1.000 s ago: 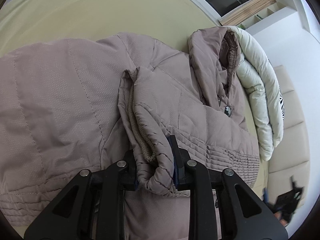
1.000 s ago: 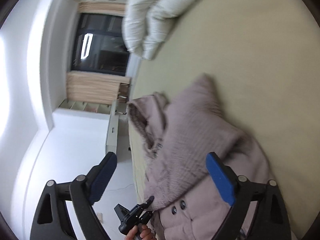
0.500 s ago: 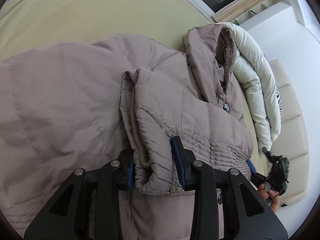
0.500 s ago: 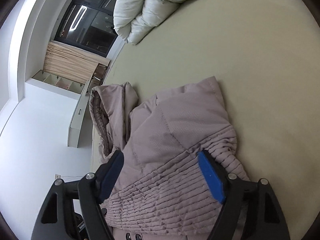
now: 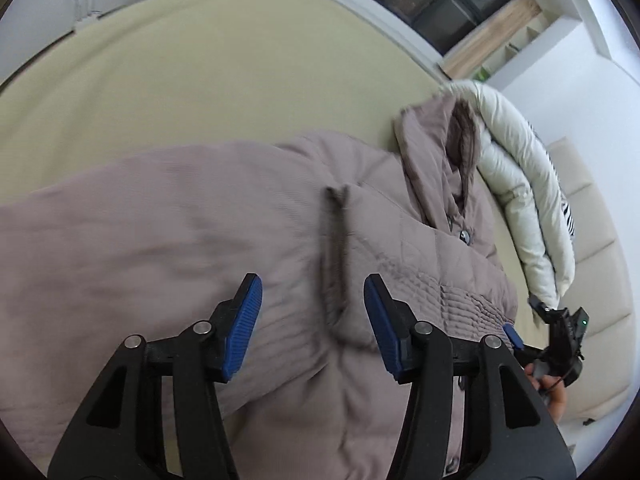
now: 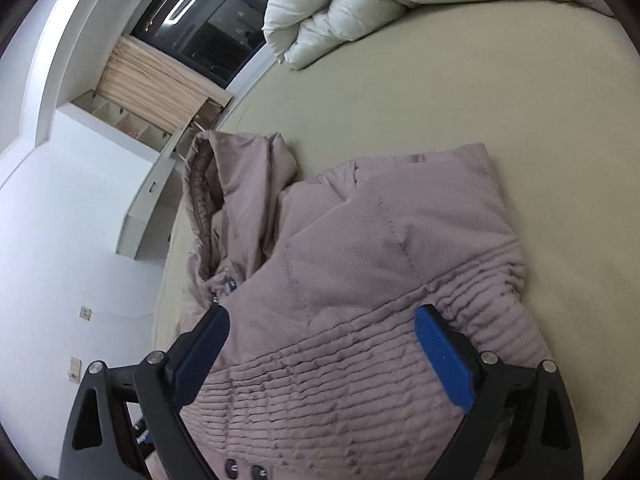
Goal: Fold large clothes
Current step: 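Grasp the other sleeve cuff with the left gripper and lift it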
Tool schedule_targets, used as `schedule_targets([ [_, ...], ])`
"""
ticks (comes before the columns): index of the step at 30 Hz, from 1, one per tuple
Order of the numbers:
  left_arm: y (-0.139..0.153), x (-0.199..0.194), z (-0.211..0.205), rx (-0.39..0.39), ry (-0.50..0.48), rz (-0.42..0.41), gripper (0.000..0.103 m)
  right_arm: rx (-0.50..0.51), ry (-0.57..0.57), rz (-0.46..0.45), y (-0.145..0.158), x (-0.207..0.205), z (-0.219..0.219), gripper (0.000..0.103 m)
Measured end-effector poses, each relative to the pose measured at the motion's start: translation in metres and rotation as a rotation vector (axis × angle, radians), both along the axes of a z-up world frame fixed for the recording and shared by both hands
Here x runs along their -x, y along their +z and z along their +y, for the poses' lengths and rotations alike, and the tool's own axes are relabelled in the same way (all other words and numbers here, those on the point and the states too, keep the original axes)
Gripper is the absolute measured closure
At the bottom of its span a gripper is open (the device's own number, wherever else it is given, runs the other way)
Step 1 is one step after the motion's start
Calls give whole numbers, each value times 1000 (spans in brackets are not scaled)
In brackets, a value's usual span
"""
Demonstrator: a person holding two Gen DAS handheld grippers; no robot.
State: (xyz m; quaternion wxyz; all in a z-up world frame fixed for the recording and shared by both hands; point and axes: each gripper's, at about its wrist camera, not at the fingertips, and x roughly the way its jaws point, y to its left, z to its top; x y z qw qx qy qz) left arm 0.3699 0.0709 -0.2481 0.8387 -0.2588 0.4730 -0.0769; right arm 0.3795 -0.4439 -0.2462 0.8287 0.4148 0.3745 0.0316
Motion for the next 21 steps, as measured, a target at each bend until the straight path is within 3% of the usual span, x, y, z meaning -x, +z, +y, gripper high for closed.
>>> schedule_targets([
  [3, 13, 55, 45, 9, 84, -37, 51, -44, 1, -114, 33, 42, 9, 4],
  [5, 16, 106, 84, 54, 191, -41, 49, -71, 24, -139, 46, 65, 24, 0],
  [7, 15, 152, 114, 83, 301, -44, 38, -102, 68, -143, 50, 90, 45, 0],
  [11, -1, 245, 168, 150, 522, -12, 28, -159, 125, -108, 40, 130, 87, 0],
  [14, -14, 282, 194, 200, 638, -9, 27, -216, 143, -64, 21, 155, 115, 0],
  [17, -39, 301, 221, 348, 764, 0, 27, -257, 147, 12, 0, 172, 134, 0],
  [21, -70, 313, 247, 564, 943, -38, 28, -267, 147, 29, -2, 194, 145, 2],
])
